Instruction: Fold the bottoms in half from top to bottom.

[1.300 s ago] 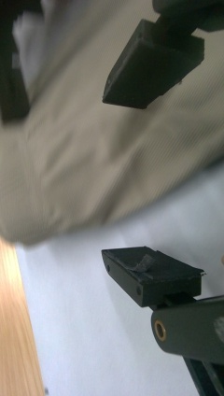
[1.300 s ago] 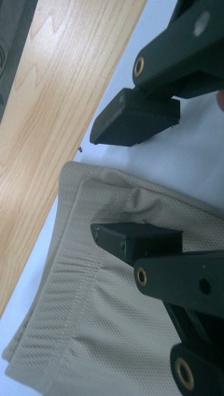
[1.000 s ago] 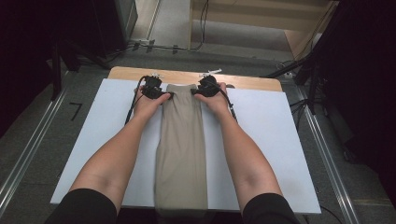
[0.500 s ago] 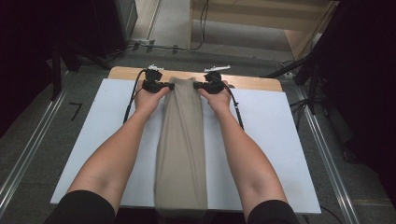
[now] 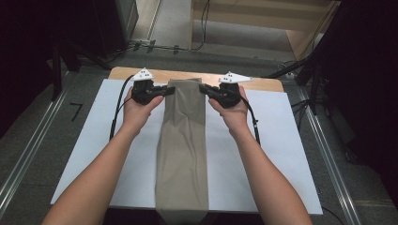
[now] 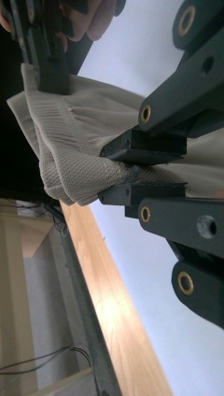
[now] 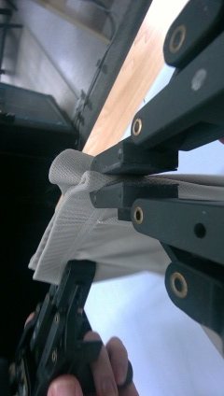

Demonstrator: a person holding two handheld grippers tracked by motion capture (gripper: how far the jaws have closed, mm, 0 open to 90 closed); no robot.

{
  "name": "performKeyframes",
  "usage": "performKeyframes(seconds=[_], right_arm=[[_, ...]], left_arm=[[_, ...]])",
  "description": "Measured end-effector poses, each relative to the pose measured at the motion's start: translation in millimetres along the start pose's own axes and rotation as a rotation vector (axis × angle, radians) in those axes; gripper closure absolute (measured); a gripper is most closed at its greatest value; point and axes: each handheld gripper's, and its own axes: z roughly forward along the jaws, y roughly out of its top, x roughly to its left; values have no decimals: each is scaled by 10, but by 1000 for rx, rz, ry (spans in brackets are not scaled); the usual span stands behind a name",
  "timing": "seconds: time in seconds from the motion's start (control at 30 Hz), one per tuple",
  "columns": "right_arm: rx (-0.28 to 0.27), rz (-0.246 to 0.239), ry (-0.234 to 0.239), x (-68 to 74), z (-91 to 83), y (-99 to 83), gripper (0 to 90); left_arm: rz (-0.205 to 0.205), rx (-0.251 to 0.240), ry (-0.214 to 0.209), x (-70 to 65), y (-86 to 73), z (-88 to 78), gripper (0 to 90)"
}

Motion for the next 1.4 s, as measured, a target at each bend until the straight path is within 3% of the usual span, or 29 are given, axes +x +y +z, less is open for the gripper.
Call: performKeyframes(seconds=[0.2, 0.4, 0.57, 0.7, 0.93, 1.1, 1.23, 1.4], right_arm=[[-39, -31, 28, 334, -342, -149, 824], [-53, -90, 52, 658, -677, -350, 823], [-40, -121, 77, 935, -901, -594, 824], [-20, -130, 97, 1156, -1072, -854, 824], [19, -98, 165, 1505, -1269, -1353, 823], [36, -110, 195, 1652, -1421, -1463, 823], [57, -121, 219, 1781, -1552, -1563, 823], [109, -198, 251, 1988, -1645, -1712, 822]], left_arm=[[71, -34, -44, -353, -160, -315, 797], [171, -41, -64, -716, -396, -591, 796], [171, -40, -87, -995, -688, -770, 800], [167, -5, -113, -1210, -998, -890, 801], [228, 79, -141, -1509, -1339, -1104, 801], [249, 100, -172, -1741, -1479, -1244, 801], [289, 150, -182, -1897, -1579, -1357, 799], [336, 231, -208, -2036, -1744, -1468, 796]])
